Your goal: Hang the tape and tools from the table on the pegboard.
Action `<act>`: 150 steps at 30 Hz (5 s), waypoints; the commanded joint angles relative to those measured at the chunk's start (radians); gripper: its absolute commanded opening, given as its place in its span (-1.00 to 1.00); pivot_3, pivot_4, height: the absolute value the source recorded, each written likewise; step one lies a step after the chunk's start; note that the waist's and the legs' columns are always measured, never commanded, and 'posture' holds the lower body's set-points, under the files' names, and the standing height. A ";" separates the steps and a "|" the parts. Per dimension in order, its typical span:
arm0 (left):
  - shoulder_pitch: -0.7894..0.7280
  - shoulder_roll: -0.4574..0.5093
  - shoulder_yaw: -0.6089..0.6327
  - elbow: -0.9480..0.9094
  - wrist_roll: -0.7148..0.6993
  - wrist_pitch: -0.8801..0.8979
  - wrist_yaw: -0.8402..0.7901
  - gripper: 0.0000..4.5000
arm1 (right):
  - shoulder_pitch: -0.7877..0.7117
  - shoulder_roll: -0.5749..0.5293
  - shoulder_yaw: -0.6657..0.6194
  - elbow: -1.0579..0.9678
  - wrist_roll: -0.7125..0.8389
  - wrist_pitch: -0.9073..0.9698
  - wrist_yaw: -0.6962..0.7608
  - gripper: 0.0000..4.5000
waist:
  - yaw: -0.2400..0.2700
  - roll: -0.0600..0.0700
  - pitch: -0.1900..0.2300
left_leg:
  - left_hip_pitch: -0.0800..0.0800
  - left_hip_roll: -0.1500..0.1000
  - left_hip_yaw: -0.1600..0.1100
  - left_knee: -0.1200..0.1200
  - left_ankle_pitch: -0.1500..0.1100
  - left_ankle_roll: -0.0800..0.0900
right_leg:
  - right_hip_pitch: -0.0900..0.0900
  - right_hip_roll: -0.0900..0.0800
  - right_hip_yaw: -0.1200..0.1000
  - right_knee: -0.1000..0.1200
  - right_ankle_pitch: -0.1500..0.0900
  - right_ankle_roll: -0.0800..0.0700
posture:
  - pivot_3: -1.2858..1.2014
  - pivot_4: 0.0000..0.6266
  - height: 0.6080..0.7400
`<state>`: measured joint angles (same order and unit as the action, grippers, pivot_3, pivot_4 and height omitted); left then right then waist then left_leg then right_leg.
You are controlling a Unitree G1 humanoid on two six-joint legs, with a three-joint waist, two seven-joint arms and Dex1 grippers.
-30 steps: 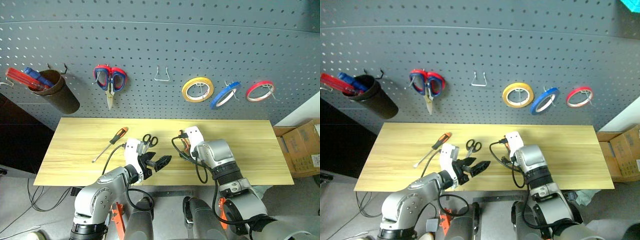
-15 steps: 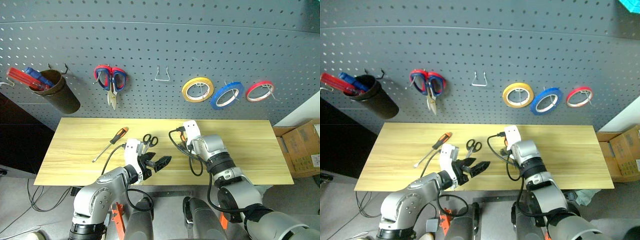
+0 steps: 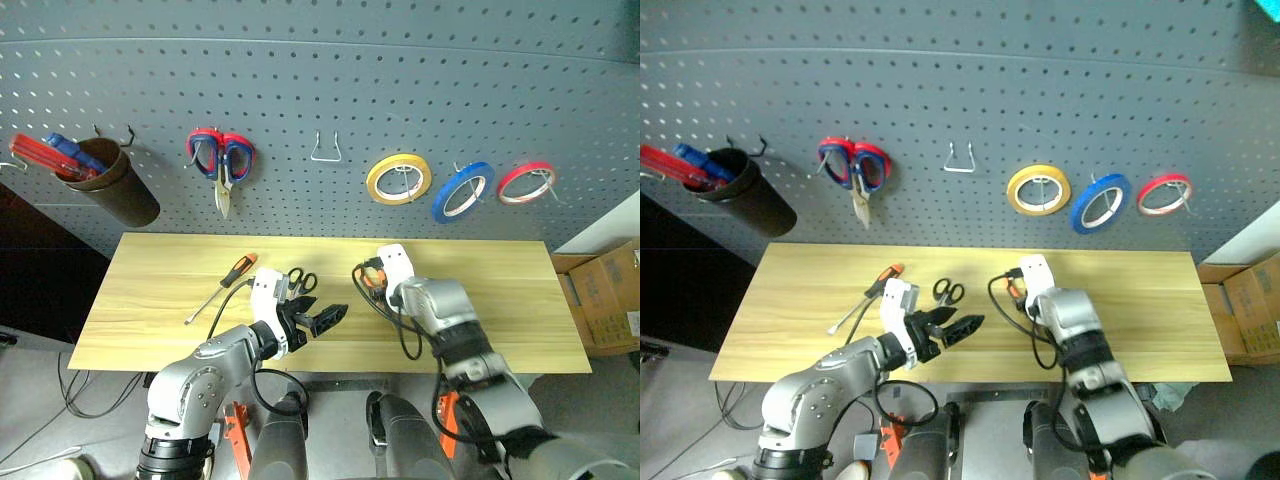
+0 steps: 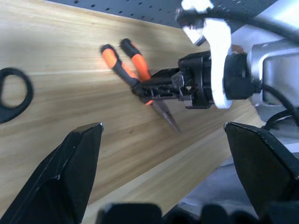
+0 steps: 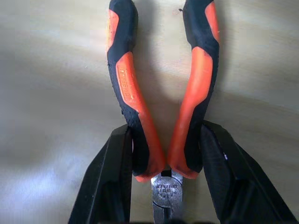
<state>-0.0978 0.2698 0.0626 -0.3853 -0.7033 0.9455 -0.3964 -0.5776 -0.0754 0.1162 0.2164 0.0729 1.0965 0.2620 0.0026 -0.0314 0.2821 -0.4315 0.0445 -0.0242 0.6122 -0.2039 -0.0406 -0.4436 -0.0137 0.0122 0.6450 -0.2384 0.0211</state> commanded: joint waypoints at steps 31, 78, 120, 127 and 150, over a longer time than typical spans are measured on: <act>-0.242 0.097 0.215 0.047 -0.492 -0.111 0.196 1.00 | -0.556 0.115 -0.085 0.476 -0.099 -1.359 -0.234 -0.25 | 0.048 -0.031 -0.054 | 0.001 0.001 -0.002 0.000 0.017 -0.030 | 0.001 0.002 -0.007 0.001 0.018 -0.008 | 0.22 -0.68 1.00; -0.392 0.066 -0.286 0.852 0.531 -0.380 0.073 1.00 | 0.223 -0.491 0.306 -0.502 -0.015 -0.884 0.632 0.98 | 0.018 -0.008 -0.034 | 0.006 0.003 0.001 0.001 0.026 -0.022 | 0.004 0.006 0.000 0.002 0.022 -0.011 | 0.07 -0.02 1.00; 0.200 0.120 -0.059 -0.082 0.748 -0.755 0.137 -0.95 | 0.200 -0.105 0.042 -0.632 0.325 -0.664 0.322 1.00 | 0.041 -0.010 -0.030 | 0.003 0.000 0.003 -0.001 0.025 -0.023 | 0.002 0.001 -0.001 -0.002 0.022 -0.006 | 0.17 -0.53 1.00; -0.038 0.098 -0.023 -0.004 0.782 -0.760 0.193 -0.95 | 0.167 -0.102 0.040 -0.563 0.293 -0.719 0.316 1.00 | 0.064 -0.013 -0.066 | 0.003 0.002 0.001 0.001 0.025 -0.023 | 0.003 0.004 -0.004 -0.001 0.024 -0.003 | 0.19 -0.65 1.00; -0.129 0.074 0.071 0.081 0.722 -0.736 0.202 -0.95 | 0.156 -0.115 0.022 -0.512 0.221 -0.769 0.265 1.00 | 0.051 -0.017 -0.102 | 0.013 0.003 0.003 0.002 0.025 -0.022 | 0.012 0.007 0.000 0.002 0.025 -0.003 | 0.16 -0.69 1.00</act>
<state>-0.2076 0.3464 0.1117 -0.2648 0.0351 0.2153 -0.2055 -0.4111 -0.1879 0.1605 -0.2744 0.2956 0.3550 0.5350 0.0531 -0.0483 0.1800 -0.4161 0.0473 -0.0216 0.6139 -0.1790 -0.0630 -0.4298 -0.0072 0.0125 0.6469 -0.2130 0.0178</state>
